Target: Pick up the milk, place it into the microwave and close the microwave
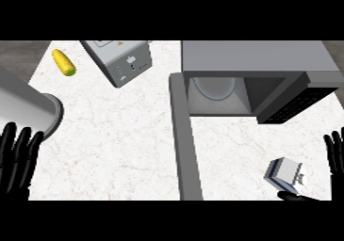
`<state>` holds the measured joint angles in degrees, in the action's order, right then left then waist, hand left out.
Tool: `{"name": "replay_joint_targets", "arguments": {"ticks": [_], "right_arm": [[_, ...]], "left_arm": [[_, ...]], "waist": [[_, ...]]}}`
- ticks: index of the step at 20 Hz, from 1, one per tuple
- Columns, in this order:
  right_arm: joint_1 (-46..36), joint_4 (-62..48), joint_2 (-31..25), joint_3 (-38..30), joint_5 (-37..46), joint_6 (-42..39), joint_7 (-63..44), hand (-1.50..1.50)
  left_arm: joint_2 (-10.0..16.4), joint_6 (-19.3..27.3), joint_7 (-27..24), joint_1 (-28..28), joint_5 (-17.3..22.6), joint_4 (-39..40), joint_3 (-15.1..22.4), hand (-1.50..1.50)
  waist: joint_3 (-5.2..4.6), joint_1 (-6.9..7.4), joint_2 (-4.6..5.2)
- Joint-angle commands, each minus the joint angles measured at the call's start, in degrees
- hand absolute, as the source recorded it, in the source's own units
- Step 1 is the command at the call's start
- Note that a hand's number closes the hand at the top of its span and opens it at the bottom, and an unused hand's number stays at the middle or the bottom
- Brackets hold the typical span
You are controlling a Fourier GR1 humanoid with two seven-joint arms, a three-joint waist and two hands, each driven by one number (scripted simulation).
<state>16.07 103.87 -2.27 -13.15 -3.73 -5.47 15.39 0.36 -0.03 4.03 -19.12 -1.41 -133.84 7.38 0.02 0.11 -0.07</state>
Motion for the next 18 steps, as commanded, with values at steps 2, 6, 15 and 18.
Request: {"name": "replay_joint_targets", "arguments": {"ticks": [2,6,15,18], "right_arm": [[1.10,-6.52,0.62,-1.36,0.38,-1.00,5.07,-1.50],[-0.28,-13.00,-0.74,-3.49,1.48,-0.84,8.54,-1.50],[-2.29,-28.71,-3.06,-6.90,0.37,-4.10,20.18,-1.50],[-9.42,-41.96,-5.14,-8.86,-0.25,-5.64,26.65,-1.50]], "left_arm": [[0.90,-2.42,-2.69,-2.95,2.97,0.46,-1.93,-1.50],[-0.33,0.06,-1.41,-5.32,0.15,-3.16,2.83,-1.50],[2.22,-1.91,2.96,-4.18,3.53,-6.77,-1.23,-1.50],[-0.31,2.14,2.95,-4.77,-4.04,-8.46,6.14,-1.50]], "waist": [[-0.02,0.03,0.01],[-0.01,0.08,0.01],[-0.02,0.06,0.02],[0.06,0.33,0.06]]}}
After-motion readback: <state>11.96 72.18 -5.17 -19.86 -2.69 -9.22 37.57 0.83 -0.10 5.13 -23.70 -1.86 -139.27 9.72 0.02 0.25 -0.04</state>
